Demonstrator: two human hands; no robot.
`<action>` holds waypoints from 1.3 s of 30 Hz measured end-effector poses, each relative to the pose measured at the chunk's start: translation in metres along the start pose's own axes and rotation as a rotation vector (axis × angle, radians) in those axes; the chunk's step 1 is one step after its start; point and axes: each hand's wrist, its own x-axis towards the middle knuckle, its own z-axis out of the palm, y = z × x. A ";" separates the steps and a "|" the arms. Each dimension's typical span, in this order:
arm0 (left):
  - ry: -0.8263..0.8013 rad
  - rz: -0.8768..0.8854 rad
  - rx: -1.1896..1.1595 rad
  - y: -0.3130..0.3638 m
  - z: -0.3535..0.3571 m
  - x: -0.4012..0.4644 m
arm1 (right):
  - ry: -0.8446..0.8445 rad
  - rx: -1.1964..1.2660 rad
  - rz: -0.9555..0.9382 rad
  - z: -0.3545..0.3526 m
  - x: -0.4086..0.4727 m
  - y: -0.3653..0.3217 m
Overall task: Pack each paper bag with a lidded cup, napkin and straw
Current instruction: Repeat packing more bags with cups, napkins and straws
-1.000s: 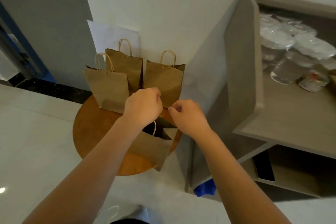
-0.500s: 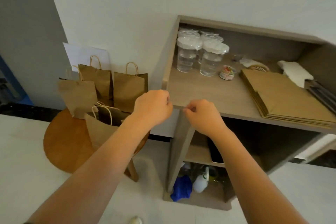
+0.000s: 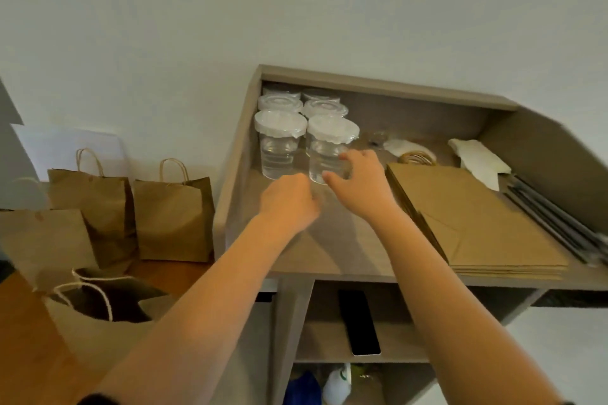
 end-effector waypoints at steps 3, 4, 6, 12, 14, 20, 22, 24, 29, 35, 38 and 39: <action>-0.021 -0.031 0.003 0.007 0.009 0.029 | 0.018 0.002 0.028 0.006 0.035 0.000; -0.036 -0.043 0.005 0.008 0.012 0.036 | 0.021 0.003 0.035 0.008 0.046 0.000; -0.064 -0.071 0.004 0.007 0.018 0.049 | 0.037 0.017 0.051 0.013 0.067 -0.001; -0.097 -0.114 -0.019 -0.005 0.026 0.063 | 0.030 0.059 0.092 0.027 0.106 0.002; -0.104 -0.128 -0.064 -0.005 0.026 0.062 | 0.062 0.039 0.078 0.030 0.109 0.005; -0.059 -0.106 -0.318 -0.002 0.032 0.047 | 0.141 0.042 0.049 0.025 0.079 0.007; -0.033 -0.076 -0.421 0.000 0.032 0.038 | 0.158 0.056 0.046 0.017 0.059 0.006; -0.031 -0.055 -0.525 0.001 0.032 0.026 | 0.170 0.088 0.030 0.007 0.035 0.004; 0.017 -0.029 -0.855 0.005 0.038 -0.020 | 0.111 0.166 -0.020 -0.018 -0.035 -0.003; 0.055 0.094 -0.947 -0.001 0.034 -0.104 | 0.013 0.164 -0.104 -0.024 -0.123 -0.021; 0.063 0.145 -0.906 -0.014 0.024 -0.139 | -0.069 0.164 -0.131 -0.030 -0.152 -0.035; 0.069 0.167 -0.887 -0.022 0.020 -0.149 | -0.131 0.163 -0.129 -0.033 -0.158 -0.039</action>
